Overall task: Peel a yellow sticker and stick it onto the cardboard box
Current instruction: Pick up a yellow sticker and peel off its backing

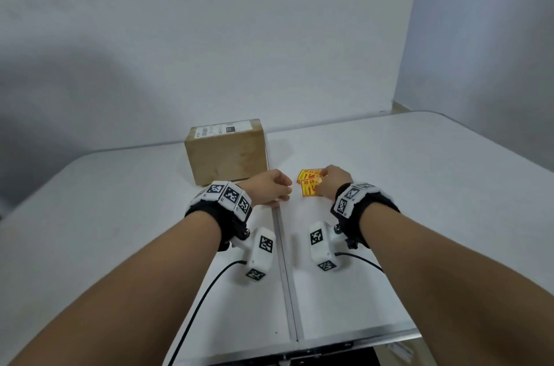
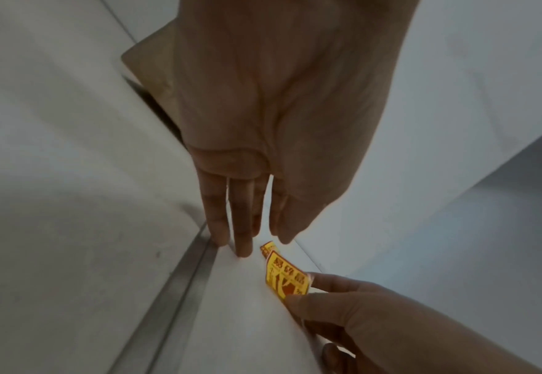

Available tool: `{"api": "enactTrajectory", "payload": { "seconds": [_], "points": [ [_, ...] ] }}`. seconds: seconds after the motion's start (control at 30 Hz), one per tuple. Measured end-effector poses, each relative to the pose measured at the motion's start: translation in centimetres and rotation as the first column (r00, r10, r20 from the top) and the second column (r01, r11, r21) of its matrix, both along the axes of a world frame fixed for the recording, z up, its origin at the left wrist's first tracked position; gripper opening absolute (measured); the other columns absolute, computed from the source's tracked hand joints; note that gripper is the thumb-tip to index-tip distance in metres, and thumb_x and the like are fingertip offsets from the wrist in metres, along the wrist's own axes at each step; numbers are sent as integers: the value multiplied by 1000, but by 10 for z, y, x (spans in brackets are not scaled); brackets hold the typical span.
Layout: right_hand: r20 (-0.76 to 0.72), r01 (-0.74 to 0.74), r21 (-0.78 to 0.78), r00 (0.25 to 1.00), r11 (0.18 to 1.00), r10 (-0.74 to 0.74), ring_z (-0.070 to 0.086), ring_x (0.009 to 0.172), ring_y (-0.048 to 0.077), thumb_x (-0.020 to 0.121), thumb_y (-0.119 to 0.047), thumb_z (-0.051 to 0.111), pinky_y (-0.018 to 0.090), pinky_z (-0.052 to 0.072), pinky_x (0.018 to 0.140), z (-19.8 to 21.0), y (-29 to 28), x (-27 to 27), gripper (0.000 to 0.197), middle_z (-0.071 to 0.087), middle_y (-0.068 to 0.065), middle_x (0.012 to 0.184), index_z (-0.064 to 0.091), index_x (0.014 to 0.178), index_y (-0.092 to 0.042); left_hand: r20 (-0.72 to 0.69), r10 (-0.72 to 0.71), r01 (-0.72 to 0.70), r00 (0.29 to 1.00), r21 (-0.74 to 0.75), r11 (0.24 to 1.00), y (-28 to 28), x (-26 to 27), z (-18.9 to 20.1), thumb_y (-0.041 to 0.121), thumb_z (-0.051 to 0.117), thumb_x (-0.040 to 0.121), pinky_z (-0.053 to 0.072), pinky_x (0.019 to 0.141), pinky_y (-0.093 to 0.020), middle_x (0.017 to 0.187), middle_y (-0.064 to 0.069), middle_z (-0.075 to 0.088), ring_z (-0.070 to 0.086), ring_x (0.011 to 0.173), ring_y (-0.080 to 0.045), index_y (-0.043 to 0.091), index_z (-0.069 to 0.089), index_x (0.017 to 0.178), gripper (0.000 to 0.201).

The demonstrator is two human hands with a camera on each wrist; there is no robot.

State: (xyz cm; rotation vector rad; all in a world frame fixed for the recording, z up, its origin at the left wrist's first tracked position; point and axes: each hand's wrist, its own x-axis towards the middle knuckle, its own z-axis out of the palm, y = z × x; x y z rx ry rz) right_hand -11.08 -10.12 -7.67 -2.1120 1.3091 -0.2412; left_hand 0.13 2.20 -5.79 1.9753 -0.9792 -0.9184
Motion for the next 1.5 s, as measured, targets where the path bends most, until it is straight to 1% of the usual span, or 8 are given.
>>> {"api": "enactTrajectory", "payload": {
  "seconds": [0.17, 0.37, 0.63, 0.7, 0.8, 0.97, 1.13, 1.5],
  "points": [
    [91, 1, 47, 996, 999, -5, 57, 80, 23, 80, -12, 63, 24, 47, 64, -1, -3, -3, 8, 62, 7, 86, 70, 83, -11, -142, 68, -77, 988, -59, 995, -2, 4, -7, 8, 56, 93, 55, 74, -25, 111, -6, 57, 64, 98, -18, 8, 52, 114, 21],
    [339, -62, 183, 941, 981, -4, 54, 50, 10, 85, -3, 58, 18, 46, 52, 3, 15, -2, 21, 66, 11, 70, 72, 101, -4, -140, 102, -127, 985, -180, 976, 8, 18, -5, 1, 62, 87, 54, 81, -25, 116, -9, 62, 63, 96, -18, 6, 54, 124, 38],
    [309, -254, 158, 930, 954, 197, 62, 59, 16, 84, 3, 55, 28, 56, 65, 7, 54, 23, 18, 65, 7, 64, 67, 84, -10, -54, 184, -192, 981, -233, 953, 47, 25, -5, 7, 63, 89, 53, 58, -10, 82, -5, 61, 57, 69, -10, 6, 61, 94, 5],
    [391, -252, 235, 909, 939, 146, 63, 59, 17, 84, 6, 55, 31, 58, 71, 6, 61, 29, 19, 65, 9, 65, 67, 83, -9, -37, 204, -207, 978, -240, 949, 56, 28, -7, 8, 64, 89, 53, 59, -12, 82, -5, 62, 57, 68, -10, 9, 61, 86, 5],
    [524, -242, 324, 851, 915, 39, 59, 54, 15, 88, 2, 55, 24, 55, 59, 6, 70, 37, 14, 63, 11, 67, 68, 88, -5, -66, 205, -214, 977, -211, 954, 64, 28, -10, 10, 66, 88, 53, 65, -17, 83, -5, 63, 59, 70, -10, 13, 61, 80, 9],
    [554, -208, 259, 832, 943, 32, 63, 65, 15, 90, -9, 58, 32, 59, 82, 1, 79, 41, 14, 65, 7, 76, 67, 80, -12, -94, 177, -190, 980, -155, 969, 75, 27, -12, 17, 66, 87, 52, 77, -23, 90, -3, 71, 61, 79, -11, 10, 69, 96, 11],
    [525, -194, 143, 846, 971, 92, 63, 69, 15, 90, -10, 58, 34, 59, 83, 3, 84, 36, 15, 65, 7, 78, 70, 94, -4, -61, 201, -209, 978, -180, 961, 85, 30, -9, 23, 67, 87, 52, 77, -23, 93, -2, 73, 62, 81, -10, 11, 72, 98, 17],
    [462, -205, 77, 874, 976, 148, 63, 70, 14, 90, -10, 57, 36, 60, 83, 5, 90, 33, 14, 68, 10, 79, 71, 90, -8, 148, 170, -148, 974, -150, 977, 84, 23, -3, 20, 65, 88, 52, 78, -27, 87, -2, 73, 61, 77, -11, 9, 72, 93, 14]
  ]
}}
